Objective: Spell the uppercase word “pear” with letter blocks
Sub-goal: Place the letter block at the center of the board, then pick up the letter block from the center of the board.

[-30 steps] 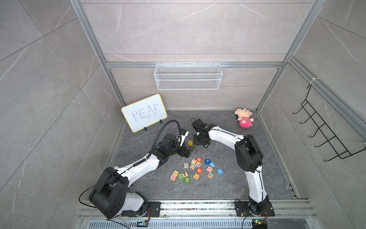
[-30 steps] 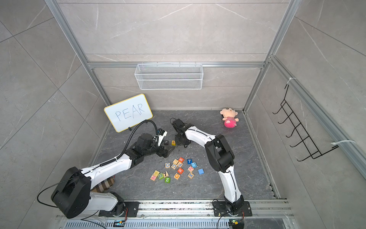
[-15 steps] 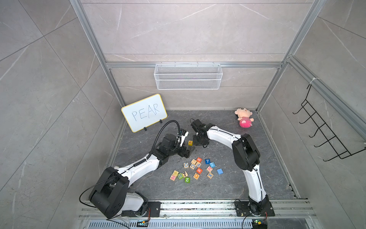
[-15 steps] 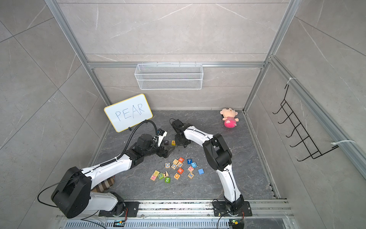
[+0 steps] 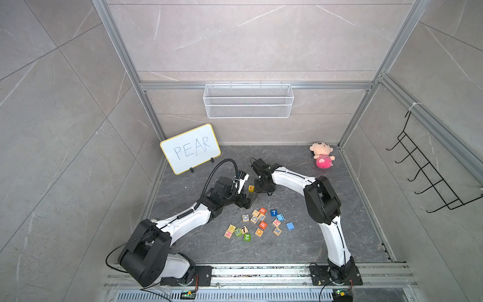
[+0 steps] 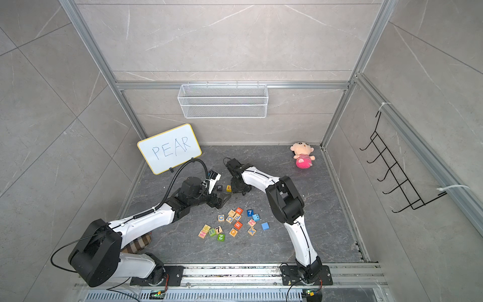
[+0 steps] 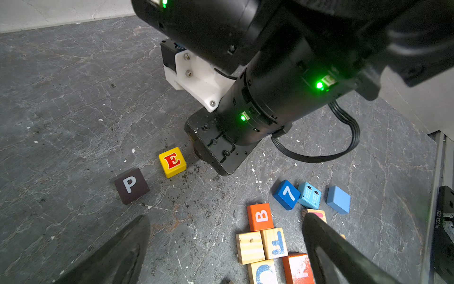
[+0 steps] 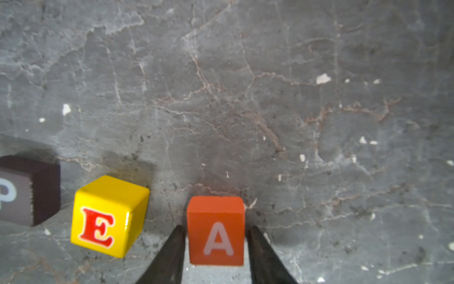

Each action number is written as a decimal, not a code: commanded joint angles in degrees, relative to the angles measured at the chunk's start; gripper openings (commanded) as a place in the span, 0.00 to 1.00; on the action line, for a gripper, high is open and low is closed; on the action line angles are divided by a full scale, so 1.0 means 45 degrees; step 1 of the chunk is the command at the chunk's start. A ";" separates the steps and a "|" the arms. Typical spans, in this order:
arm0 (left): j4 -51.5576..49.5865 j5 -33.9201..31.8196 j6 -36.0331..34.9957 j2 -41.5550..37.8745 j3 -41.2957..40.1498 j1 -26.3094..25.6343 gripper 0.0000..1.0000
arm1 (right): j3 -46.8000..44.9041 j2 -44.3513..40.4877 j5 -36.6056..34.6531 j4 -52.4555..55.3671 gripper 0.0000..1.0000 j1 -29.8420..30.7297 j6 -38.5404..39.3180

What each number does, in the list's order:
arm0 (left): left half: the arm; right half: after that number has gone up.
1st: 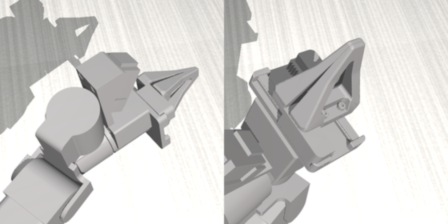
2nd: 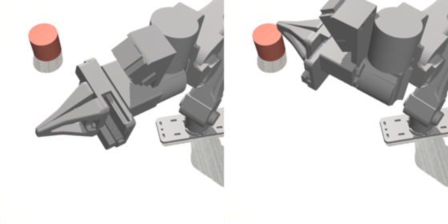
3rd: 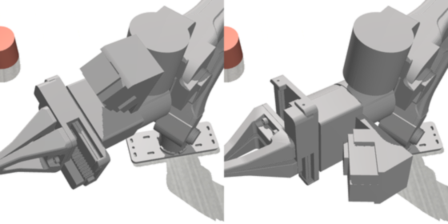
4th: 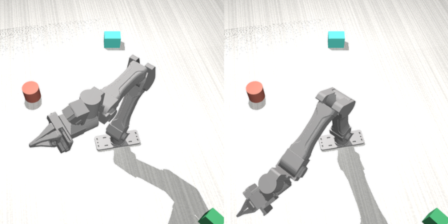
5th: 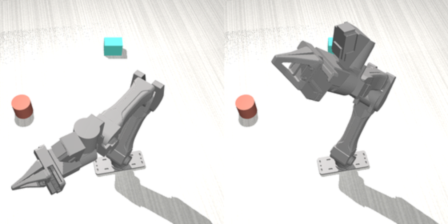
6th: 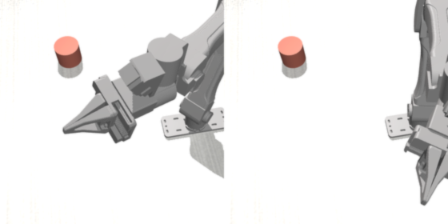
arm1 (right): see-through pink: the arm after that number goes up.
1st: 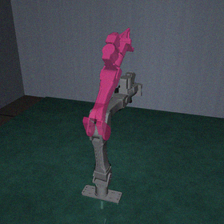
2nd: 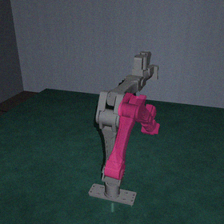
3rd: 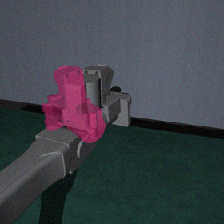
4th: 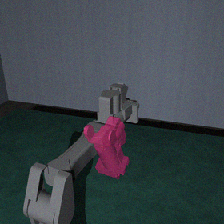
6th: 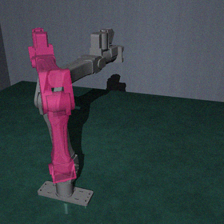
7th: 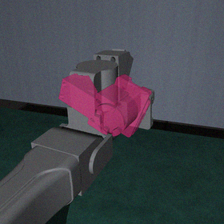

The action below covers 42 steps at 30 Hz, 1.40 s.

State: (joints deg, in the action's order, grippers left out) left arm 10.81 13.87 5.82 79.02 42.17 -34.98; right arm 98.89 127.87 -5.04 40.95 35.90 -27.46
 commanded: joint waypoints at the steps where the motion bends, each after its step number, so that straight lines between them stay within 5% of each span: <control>1: 0.0500 0.0258 0.0128 -0.0100 0.0001 0.0058 1.00 | 0.0211 0.0248 -0.0228 0.0370 0.51 -0.0048 -0.0149; 16: -0.1708 0.0258 0.0359 -0.1939 0.0484 0.0041 1.00 | -0.1660 -0.3571 0.1529 -0.0507 0.62 0.0020 0.0516; 28: -0.5488 0.0787 0.1813 -0.5236 -0.0489 -0.0421 1.00 | -0.7395 -0.9588 0.2916 -0.0154 0.52 0.0763 0.3047; 34: -0.5705 0.0132 0.2857 -0.6159 -0.1448 -0.2043 1.00 | -0.9068 -1.0167 0.3073 -0.0643 0.52 0.1920 0.3833; 42: -0.5667 -0.2249 0.3702 -0.5021 -0.1968 -0.5062 1.00 | -1.0337 -0.8894 0.3197 -0.3046 0.52 0.2904 0.4186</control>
State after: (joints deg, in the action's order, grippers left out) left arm -15.09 7.81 19.81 55.48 33.50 -56.05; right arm 52.90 85.91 9.26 31.77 48.05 -10.48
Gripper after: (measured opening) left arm 0.997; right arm 0.518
